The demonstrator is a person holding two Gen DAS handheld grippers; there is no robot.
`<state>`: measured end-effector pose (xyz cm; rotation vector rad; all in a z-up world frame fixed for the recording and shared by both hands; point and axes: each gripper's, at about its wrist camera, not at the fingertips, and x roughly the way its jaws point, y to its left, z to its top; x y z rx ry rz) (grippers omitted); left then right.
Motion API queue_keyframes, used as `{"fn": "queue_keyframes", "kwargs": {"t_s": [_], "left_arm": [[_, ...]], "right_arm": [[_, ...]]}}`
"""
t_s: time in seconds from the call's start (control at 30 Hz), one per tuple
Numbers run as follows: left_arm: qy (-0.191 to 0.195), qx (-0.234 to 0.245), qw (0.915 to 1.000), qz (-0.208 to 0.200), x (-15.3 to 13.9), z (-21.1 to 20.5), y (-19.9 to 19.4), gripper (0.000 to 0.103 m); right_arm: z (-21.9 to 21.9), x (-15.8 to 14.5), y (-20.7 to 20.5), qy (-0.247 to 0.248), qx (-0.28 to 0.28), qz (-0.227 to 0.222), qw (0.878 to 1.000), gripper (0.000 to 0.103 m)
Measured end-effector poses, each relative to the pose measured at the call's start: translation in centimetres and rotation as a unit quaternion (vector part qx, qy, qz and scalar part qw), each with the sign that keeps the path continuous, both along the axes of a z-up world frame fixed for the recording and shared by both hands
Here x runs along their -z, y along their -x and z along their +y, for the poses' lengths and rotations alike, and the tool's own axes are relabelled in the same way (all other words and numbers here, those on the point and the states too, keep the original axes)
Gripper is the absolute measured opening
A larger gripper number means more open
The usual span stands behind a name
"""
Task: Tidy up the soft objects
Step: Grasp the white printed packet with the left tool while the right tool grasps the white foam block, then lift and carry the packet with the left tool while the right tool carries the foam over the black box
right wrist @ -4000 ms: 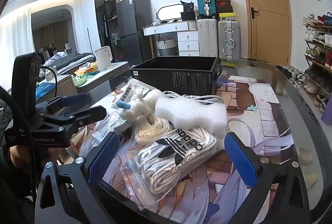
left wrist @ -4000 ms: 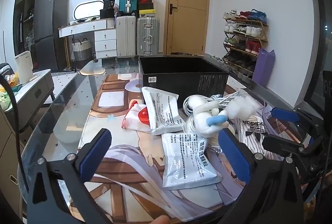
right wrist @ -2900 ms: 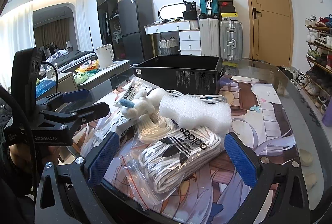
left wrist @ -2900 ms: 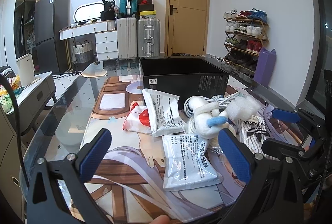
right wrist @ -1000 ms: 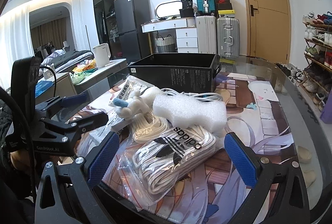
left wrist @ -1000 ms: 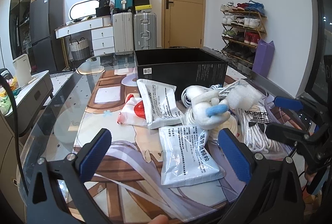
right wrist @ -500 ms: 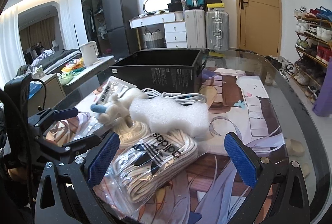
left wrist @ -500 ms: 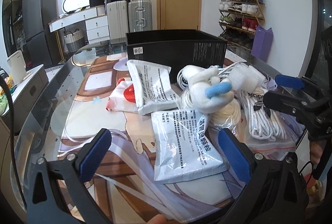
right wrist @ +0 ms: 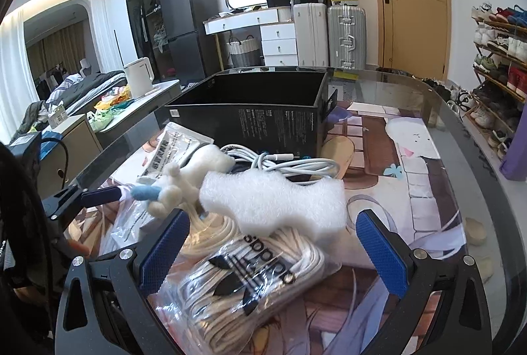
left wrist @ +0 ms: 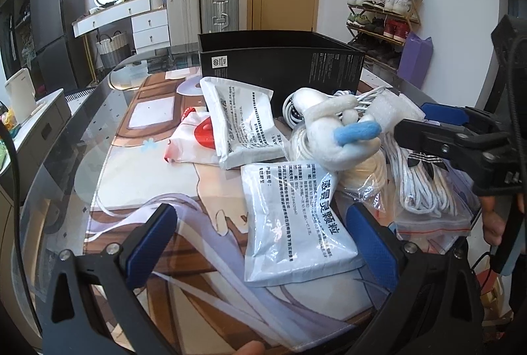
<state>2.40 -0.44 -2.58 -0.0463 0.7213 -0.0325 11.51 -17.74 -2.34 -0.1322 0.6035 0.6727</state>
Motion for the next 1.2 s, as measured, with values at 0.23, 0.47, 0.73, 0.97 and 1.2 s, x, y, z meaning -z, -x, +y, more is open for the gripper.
{"fn": "queue_keyframes", "kwargs": {"t_s": [0.23, 0.47, 0.73, 0.97, 1.2], "left_arm": [[0.018, 0.01, 0.9998, -0.002, -0.2, 0.2, -0.2, 0.1], [0.024, 0.036, 0.999, -0.007, -0.3, -0.2, 0.2, 0.065], [0.028, 0.052, 0.9982, -0.008, -0.7, -0.6, 0.8, 0.042], [0.029, 0.051, 0.998, -0.024, -1.3, -0.3, 1.5, 0.041], [0.029, 0.047, 0.9975, -0.045, -2.5, 0.2, 2.5, 0.04]], "right_arm": [[-0.2, 0.2, -1.6, -0.029, 0.002, 0.04, 0.999, 0.103], [-0.2, 0.2, -1.9, -0.038, -0.001, 0.042, 0.998, 0.102], [-0.4, 0.2, -1.7, -0.043, -0.004, 0.042, 0.998, 0.091], [-0.5, -0.3, -1.2, -0.047, -0.013, 0.027, 0.998, 0.09], [-1.0, -1.0, -0.7, -0.057, -0.015, 0.015, 0.998, 0.09]]}}
